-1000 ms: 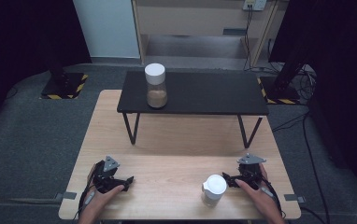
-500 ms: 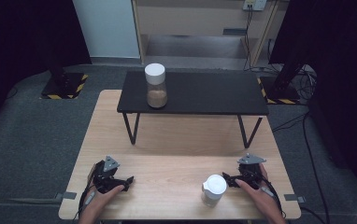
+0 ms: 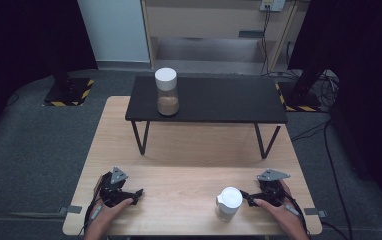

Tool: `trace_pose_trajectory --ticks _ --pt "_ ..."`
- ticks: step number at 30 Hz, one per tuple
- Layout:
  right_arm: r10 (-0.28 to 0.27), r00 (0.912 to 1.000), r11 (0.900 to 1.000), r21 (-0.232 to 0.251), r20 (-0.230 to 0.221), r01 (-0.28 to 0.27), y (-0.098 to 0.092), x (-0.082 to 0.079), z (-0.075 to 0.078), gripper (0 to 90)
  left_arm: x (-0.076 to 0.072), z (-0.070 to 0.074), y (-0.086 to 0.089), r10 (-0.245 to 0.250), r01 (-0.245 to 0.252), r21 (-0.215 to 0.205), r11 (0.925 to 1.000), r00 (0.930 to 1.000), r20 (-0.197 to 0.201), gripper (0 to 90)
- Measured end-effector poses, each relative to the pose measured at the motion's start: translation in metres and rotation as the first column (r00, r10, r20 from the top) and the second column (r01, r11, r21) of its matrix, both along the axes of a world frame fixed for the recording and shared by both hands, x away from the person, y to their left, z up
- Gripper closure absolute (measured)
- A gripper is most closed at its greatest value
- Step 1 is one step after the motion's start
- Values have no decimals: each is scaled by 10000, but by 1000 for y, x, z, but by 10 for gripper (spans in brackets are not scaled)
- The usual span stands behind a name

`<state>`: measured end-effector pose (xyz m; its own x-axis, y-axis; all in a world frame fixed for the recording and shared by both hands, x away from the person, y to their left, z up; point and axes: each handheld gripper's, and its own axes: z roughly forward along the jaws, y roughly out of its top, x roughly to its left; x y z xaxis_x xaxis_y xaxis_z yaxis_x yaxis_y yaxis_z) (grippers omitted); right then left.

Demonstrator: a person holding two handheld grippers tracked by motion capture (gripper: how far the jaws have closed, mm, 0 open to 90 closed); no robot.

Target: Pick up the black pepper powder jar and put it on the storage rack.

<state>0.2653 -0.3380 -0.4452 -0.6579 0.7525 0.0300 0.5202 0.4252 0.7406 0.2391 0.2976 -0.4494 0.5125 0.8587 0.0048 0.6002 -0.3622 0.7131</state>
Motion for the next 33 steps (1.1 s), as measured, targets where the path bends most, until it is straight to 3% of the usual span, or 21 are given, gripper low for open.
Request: trace_pose_trajectory --ticks 7,12,23,33 --pt "488 9986 9986 -189 182 -484 -5 -16 7 100 0 0 0 1 -1 -1 10000 10000 -2 0" --pt "850 9961 9964 -61 256 -848 -10 -27 10 95 0 0 0 1 -1 1 10000 10000 -1 0" --pt "1680 9842 9857 19 558 -1684 -10 -47 14 104 0 0 0 3 -3 -1 10000 10000 1 0" --pt "2258 9720 9736 187 654 -2274 -7 -55 20 104 0 0 0 3 -3 -1 10000 10000 3 0"
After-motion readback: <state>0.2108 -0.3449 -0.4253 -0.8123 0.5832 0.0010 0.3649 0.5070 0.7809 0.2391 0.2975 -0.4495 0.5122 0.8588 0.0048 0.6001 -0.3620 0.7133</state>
